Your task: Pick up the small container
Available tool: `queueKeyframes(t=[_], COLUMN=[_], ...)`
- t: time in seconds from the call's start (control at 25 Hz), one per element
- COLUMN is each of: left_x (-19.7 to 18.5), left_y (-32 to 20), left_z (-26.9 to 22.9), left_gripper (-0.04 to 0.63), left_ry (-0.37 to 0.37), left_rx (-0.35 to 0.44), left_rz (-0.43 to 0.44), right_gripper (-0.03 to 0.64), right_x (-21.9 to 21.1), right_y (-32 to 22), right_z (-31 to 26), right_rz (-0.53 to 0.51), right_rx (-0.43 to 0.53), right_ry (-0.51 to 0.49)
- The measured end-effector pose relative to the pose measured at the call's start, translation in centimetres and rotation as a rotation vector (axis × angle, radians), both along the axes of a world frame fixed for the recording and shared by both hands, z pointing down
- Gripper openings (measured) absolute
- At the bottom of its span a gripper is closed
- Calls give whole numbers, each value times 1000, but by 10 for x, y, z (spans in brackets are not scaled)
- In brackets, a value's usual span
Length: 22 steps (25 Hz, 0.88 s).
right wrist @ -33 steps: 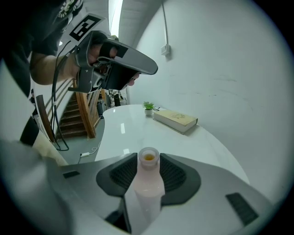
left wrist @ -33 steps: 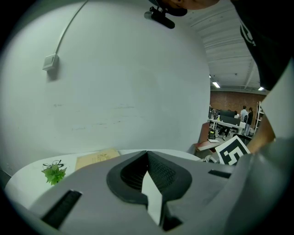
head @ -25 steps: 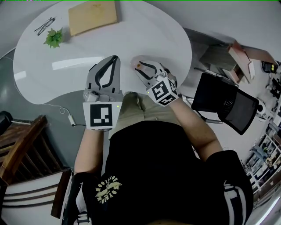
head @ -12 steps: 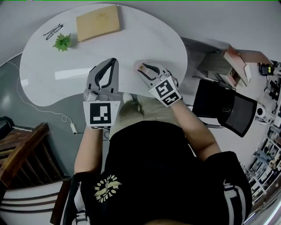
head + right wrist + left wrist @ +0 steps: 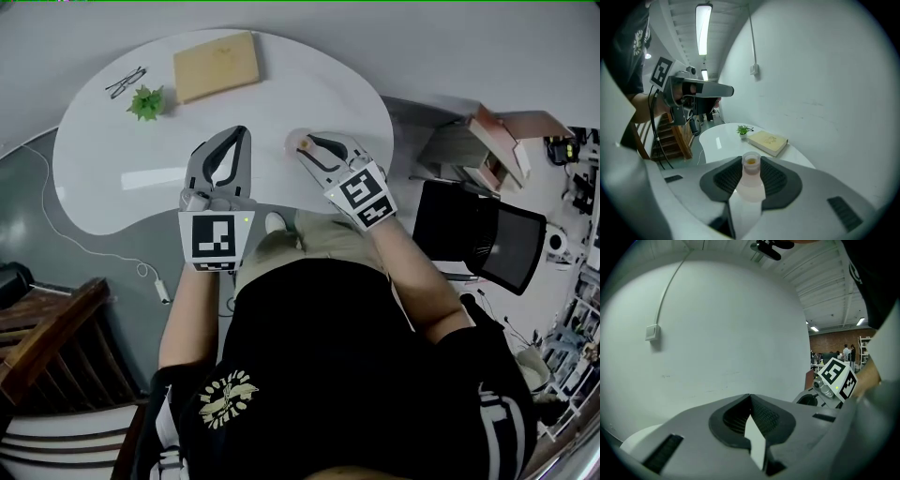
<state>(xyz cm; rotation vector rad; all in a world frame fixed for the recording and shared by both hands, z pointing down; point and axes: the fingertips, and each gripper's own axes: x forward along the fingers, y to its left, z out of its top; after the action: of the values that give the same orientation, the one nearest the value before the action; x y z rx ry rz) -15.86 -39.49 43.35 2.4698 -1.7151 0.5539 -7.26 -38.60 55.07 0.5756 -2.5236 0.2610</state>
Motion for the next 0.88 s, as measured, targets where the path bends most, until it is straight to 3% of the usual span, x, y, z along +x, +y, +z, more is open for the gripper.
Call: queueKeyframes(t=[0.56, 0.88], left_x=[-3, -6], left_y=[15, 18], left_z=[-27, -58], left_gripper=[21, 21], left_ry=[27, 25], left_rx=[23, 74], left_rz=[21, 29], right_gripper=[135, 135], right_x=[5, 3], right_y=[-1, -4], right_z=[-68, -114], right_rz=[27, 41], right_rx=[6, 39], right_ry=[-28, -59])
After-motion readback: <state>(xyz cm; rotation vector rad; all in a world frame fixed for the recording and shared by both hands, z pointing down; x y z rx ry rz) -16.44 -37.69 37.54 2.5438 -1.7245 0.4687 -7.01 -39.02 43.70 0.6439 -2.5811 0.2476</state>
